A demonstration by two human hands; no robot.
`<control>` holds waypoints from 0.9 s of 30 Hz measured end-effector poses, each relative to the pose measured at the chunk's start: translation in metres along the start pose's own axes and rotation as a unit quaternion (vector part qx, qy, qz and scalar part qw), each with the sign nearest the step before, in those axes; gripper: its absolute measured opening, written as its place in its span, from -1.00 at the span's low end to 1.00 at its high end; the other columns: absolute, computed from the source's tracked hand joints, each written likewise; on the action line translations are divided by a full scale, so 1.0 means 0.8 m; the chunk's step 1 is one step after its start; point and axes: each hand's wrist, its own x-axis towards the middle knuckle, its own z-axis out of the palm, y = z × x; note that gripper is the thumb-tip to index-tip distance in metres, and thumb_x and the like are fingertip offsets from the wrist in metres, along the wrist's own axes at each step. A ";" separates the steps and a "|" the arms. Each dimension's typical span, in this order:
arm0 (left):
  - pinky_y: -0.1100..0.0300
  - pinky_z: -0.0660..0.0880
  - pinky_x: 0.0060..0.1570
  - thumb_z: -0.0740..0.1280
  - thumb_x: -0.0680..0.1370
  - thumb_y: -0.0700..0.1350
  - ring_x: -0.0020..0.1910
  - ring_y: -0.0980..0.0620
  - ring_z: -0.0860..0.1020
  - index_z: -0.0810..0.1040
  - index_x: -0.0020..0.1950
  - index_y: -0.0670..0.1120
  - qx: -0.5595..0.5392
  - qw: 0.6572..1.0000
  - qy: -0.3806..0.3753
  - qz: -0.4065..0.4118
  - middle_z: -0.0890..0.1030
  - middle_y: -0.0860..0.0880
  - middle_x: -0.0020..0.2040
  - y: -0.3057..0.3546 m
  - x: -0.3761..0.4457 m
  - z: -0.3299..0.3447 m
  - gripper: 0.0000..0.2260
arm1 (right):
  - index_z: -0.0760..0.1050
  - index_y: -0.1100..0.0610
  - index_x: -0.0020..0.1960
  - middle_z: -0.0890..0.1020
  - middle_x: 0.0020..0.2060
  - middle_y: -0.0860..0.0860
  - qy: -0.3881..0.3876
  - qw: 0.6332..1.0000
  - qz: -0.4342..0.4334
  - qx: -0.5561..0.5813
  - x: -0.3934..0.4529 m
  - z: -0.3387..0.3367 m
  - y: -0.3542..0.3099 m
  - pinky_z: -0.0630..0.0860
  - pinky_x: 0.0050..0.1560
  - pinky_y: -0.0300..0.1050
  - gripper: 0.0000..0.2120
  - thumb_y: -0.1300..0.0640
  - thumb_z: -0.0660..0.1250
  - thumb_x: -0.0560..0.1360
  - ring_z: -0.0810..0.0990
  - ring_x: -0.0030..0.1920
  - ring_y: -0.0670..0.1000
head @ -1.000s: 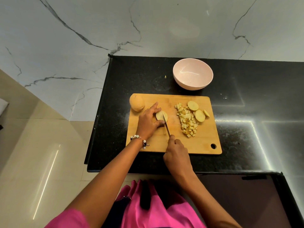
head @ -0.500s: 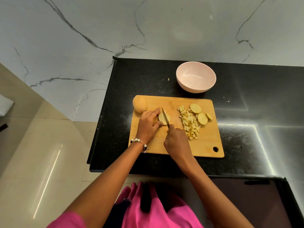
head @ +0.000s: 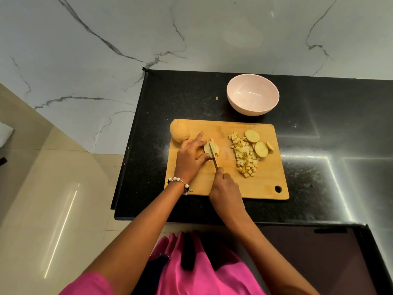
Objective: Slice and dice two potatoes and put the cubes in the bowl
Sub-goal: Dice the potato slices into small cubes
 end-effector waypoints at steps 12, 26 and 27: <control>0.36 0.19 0.19 0.48 0.40 -0.10 0.28 -0.01 0.42 0.28 0.46 -0.17 -0.023 0.999 0.022 -0.029 0.64 0.01 0.12 0.001 -0.002 -0.003 -0.31 | 0.35 0.30 0.28 0.56 -0.06 0.21 0.028 0.998 -0.001 0.051 0.020 -0.017 0.001 0.32 -0.24 -0.07 -0.65 0.30 0.10 0.50 0.54 -0.11 0.22; 0.34 0.24 0.17 0.50 0.38 -0.08 0.23 0.02 0.45 0.28 0.46 -0.16 -0.026 0.998 0.030 -0.040 0.65 0.03 0.09 0.001 -0.001 -0.004 -0.29 | 0.33 0.29 0.31 0.56 -0.05 0.20 0.034 0.997 -0.004 0.073 0.019 -0.007 0.010 0.25 -0.24 -0.09 -0.63 0.28 0.10 0.52 0.53 -0.09 0.23; 0.33 0.25 0.18 0.50 0.38 -0.08 0.23 0.01 0.46 0.28 0.45 -0.17 -0.027 0.998 0.031 -0.040 0.65 0.03 0.08 0.002 -0.001 -0.004 -0.29 | 0.33 0.29 0.32 0.56 -0.05 0.20 0.035 0.997 -0.005 0.073 0.023 -0.006 0.009 0.25 -0.24 -0.09 -0.63 0.28 0.09 0.52 0.53 -0.09 0.23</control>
